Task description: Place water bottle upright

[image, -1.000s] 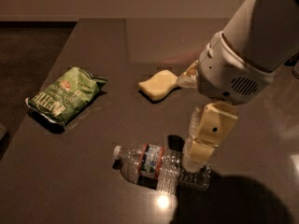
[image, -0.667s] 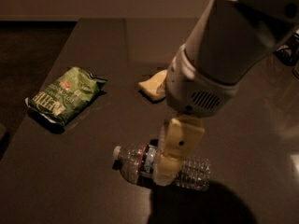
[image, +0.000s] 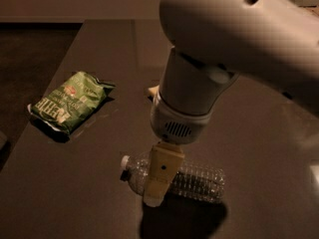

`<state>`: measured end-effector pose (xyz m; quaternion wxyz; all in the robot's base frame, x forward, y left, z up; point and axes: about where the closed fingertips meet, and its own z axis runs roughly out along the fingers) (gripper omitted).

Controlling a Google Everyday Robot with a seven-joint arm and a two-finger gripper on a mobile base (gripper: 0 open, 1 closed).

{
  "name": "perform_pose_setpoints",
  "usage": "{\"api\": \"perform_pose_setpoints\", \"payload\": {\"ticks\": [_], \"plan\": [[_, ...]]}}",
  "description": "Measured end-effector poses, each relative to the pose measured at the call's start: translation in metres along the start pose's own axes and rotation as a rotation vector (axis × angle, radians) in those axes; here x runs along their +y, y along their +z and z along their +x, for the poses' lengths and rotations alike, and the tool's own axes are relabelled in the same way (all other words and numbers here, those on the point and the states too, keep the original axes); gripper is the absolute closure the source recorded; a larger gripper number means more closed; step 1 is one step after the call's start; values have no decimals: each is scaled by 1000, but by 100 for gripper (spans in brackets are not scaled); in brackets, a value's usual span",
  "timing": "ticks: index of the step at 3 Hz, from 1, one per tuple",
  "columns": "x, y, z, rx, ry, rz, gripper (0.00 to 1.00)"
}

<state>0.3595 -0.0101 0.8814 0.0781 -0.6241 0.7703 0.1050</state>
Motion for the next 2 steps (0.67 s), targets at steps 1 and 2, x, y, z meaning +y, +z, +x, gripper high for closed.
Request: {"api": "perform_pose_setpoints", "payload": {"ticks": [1, 2], "plan": [[-5, 19, 7, 32, 41, -12, 0], [-1, 33, 8, 51, 62, -21, 0]]}}
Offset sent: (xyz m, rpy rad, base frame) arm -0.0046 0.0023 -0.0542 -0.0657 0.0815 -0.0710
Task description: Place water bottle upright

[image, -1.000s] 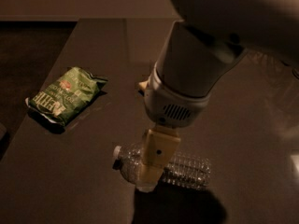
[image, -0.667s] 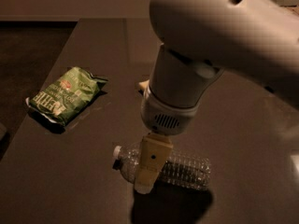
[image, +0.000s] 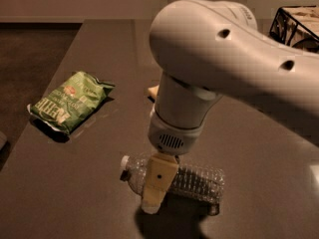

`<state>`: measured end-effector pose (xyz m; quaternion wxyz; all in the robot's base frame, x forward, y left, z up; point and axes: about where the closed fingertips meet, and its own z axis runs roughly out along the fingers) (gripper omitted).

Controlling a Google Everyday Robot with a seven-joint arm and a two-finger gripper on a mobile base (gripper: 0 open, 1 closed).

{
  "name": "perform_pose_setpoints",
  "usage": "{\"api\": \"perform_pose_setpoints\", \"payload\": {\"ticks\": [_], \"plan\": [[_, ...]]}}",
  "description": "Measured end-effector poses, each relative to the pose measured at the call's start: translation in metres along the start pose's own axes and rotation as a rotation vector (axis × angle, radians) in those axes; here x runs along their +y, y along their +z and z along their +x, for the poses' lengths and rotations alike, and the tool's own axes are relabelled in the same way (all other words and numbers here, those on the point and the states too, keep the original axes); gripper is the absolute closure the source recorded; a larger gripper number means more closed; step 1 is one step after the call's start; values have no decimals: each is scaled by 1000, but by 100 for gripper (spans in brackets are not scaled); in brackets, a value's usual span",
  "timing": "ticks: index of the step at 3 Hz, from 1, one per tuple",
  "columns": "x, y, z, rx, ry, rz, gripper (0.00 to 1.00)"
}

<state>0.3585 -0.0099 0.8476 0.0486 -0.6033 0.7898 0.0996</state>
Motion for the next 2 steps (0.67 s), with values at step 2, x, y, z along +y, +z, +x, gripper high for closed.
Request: {"api": "perform_pose_setpoints", "payload": {"ticks": [2], "plan": [[9, 6, 1, 3, -1, -20, 42]]}}
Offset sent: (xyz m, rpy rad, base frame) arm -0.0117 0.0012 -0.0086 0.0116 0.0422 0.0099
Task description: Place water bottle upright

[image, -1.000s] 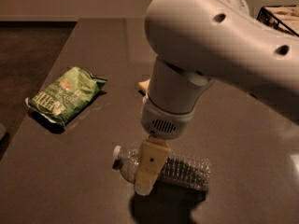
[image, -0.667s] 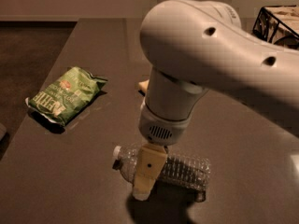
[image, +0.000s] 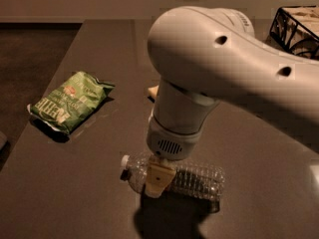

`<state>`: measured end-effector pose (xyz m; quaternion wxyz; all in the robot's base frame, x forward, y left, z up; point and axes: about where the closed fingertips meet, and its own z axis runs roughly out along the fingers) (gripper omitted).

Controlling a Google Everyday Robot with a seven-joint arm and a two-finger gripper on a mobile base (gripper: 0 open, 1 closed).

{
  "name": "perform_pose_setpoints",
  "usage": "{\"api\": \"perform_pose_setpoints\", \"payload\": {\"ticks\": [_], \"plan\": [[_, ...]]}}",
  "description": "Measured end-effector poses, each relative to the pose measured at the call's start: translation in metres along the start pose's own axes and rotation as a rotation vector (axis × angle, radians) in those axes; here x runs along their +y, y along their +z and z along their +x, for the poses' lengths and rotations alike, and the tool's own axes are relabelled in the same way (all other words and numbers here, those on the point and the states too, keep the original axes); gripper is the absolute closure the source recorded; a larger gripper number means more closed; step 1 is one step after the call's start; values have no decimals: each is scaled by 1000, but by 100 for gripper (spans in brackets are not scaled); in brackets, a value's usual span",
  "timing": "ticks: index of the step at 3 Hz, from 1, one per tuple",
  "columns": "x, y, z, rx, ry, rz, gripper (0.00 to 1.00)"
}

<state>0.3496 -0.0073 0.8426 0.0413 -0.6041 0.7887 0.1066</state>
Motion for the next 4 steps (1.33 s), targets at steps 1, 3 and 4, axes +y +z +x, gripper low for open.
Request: {"api": "perform_pose_setpoints", "payload": {"ticks": [1, 3, 4], "plan": [[-8, -16, 5, -105, -30, -33, 73], [-44, -93, 10, -425, -110, -16, 100], [-59, -127, 12, -644, -136, 3, 100]]}}
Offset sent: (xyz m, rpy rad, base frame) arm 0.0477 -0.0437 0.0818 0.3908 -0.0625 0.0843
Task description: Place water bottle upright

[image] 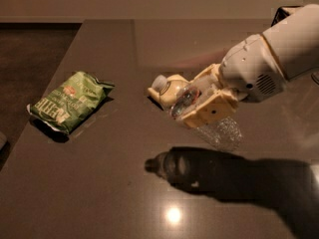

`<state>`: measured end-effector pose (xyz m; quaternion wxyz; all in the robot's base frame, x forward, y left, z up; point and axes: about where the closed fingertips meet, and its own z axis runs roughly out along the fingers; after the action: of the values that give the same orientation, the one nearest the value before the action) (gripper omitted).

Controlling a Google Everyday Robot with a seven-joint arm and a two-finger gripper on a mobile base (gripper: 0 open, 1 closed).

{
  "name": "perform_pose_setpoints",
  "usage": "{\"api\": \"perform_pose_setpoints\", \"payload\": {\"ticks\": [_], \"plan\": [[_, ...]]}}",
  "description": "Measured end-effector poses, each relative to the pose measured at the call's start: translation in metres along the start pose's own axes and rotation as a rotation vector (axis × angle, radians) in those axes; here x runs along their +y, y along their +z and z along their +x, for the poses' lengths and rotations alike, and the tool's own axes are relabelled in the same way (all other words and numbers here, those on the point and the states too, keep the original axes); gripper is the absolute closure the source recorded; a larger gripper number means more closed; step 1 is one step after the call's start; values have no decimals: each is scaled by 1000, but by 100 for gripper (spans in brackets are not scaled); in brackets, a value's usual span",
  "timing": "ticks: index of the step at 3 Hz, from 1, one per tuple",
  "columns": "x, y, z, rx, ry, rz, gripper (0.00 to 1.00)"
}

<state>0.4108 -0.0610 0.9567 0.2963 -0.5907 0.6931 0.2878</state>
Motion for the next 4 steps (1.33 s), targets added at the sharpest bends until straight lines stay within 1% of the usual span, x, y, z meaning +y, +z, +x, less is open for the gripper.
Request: {"api": "perform_pose_setpoints", "payload": {"ticks": [1, 2, 3, 4], "plan": [[-9, -21, -13, -204, -26, 41, 100], [-13, -32, -21, -395, -34, 73, 100], [-14, -35, -23, -523, -54, 120, 100], [-16, -27, -13, -599, -65, 151, 100]]}}
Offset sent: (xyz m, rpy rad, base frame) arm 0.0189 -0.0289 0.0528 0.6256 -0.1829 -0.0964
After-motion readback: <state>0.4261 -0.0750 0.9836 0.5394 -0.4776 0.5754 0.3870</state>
